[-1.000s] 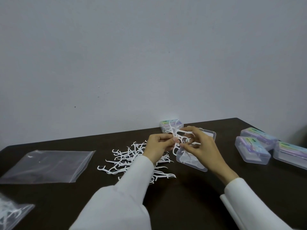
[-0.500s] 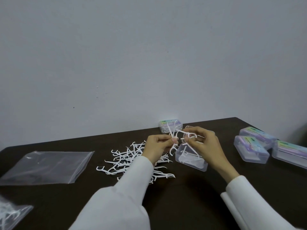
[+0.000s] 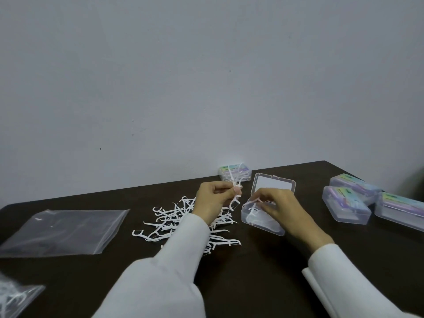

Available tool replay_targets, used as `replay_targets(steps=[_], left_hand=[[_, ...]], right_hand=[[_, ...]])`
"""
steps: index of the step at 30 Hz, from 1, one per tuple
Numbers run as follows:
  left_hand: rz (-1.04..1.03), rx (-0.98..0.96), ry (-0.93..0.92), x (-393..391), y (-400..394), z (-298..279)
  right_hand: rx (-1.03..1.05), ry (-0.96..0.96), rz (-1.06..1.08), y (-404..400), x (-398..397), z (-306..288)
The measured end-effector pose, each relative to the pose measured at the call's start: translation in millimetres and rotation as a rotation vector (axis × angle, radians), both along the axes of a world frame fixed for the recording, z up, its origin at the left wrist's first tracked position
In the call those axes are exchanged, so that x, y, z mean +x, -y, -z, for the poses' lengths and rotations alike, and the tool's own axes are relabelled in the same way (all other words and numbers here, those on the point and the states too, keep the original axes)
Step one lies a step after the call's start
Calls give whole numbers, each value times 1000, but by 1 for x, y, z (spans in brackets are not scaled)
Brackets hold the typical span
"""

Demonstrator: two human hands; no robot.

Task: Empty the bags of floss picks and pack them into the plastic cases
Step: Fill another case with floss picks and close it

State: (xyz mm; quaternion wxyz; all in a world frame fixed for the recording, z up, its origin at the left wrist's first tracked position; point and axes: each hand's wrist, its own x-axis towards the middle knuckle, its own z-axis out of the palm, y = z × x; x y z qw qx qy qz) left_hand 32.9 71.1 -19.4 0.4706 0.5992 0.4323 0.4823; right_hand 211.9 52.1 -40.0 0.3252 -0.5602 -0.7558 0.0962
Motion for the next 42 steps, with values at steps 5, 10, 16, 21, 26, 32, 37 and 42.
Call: replay_targets(steps=[5, 10, 16, 21, 26, 32, 37, 42], left_hand=[[-6, 5, -2, -2, -3, 1], [-21, 0, 11, -4, -5, 1], [-25, 2, 8, -5, -6, 3], [-28, -3, 14, -5, -7, 2], [-29, -9, 7, -5, -7, 4], [-14, -23, 14, -5, -5, 3], [-19, -5, -54, -4, -8, 4], [121, 41, -208, -2, -5, 3]], right_hand=[[54, -27, 67, -2, 9, 1], [50, -72, 67, 2, 14, -6], [136, 231, 185, 2, 6, -1], [130, 406, 146, -5, -1, -3], [92, 465, 176, -9, 0, -6], [84, 509, 226, -5, 5, -11], [58, 534, 299, -2, 18, -17], [6, -321, -27, -5, 7, -16]])
